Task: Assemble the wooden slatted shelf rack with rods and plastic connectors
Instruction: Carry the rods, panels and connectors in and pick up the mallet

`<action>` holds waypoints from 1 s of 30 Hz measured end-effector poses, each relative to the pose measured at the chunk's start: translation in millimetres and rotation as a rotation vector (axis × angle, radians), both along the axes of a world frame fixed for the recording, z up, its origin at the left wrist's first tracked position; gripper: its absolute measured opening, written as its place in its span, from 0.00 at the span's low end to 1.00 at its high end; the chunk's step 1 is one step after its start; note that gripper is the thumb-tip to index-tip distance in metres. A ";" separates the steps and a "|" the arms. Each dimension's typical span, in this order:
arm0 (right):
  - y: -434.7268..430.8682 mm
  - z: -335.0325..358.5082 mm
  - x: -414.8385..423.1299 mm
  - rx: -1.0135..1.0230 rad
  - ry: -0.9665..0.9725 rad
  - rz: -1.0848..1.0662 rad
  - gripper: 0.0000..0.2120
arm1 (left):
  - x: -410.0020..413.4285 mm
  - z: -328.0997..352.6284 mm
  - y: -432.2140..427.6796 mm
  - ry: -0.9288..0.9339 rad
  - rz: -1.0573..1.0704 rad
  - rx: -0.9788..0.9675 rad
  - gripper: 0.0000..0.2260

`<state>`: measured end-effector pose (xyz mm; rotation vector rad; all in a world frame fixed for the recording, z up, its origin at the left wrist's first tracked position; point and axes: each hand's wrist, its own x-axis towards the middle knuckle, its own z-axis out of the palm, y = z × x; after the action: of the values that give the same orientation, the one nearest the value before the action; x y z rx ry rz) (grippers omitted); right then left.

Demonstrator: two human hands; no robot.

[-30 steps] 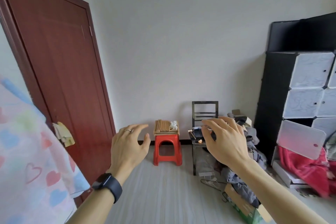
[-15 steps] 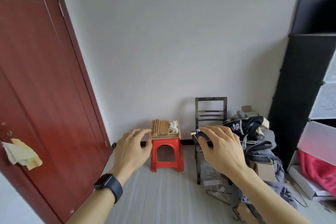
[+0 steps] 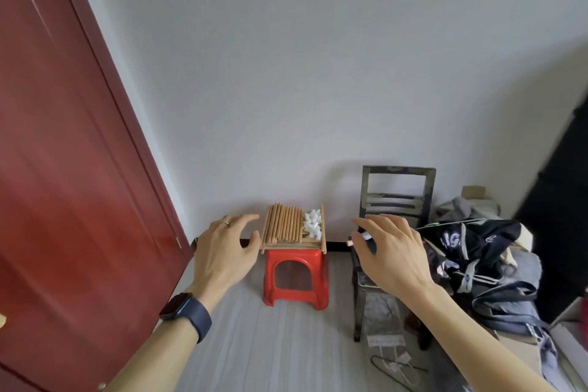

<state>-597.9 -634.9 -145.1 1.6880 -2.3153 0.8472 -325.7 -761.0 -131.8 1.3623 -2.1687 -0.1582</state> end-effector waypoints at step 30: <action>-452.2 -198.9 -167.8 0.517 -0.483 -0.082 0.19 | -169.4 -210.1 -484.8 -0.150 -0.007 0.653 0.18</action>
<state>-765.7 -1087.1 -344.0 1.6814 -3.1292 0.7462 -495.1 -1245.7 -341.9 1.7516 -2.3492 -0.8521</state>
